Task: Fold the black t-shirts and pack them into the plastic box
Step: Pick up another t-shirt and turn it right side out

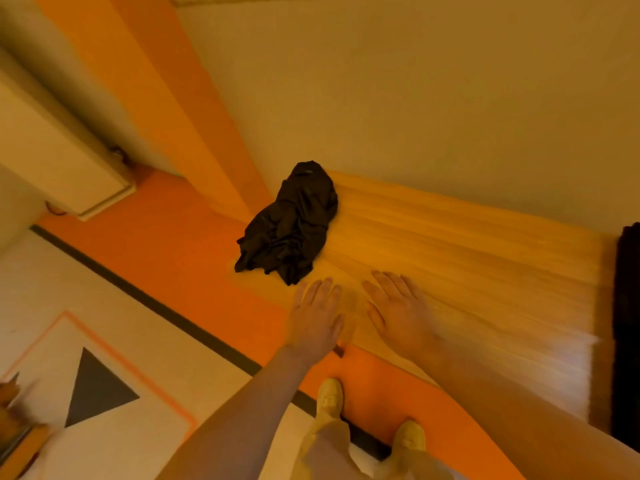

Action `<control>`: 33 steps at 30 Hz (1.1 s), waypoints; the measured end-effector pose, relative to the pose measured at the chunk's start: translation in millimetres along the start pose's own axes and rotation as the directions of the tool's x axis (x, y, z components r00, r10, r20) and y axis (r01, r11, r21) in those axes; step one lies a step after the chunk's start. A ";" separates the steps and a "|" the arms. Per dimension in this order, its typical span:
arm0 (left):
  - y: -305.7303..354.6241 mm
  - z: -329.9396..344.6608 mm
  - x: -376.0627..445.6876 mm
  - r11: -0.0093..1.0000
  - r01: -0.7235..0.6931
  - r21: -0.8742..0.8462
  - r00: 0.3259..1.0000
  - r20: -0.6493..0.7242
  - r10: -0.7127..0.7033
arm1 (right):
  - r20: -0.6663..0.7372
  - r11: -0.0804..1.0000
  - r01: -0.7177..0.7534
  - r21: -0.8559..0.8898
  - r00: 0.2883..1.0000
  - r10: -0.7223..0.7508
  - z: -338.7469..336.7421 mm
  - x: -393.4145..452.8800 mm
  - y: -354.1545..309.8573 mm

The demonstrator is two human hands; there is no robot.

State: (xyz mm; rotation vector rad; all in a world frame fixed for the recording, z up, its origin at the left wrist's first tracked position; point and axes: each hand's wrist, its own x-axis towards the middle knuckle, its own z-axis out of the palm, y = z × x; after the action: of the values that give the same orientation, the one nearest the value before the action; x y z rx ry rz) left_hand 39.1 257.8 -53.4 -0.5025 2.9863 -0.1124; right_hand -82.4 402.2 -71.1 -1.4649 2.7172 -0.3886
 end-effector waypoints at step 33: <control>-136.6 46.1 68.1 0.883 0.240 -0.404 0.915 -0.211 -0.345 | 0.208 0.994 -0.104 -0.024 0.972 0.106 55.0 102.2 -113.9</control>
State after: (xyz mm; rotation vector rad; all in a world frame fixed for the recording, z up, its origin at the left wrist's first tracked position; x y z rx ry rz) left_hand 24.8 104.1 -93.2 -1.0702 3.1847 0.4029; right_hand -38.1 246.8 -88.6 -1.2771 2.6187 -0.2006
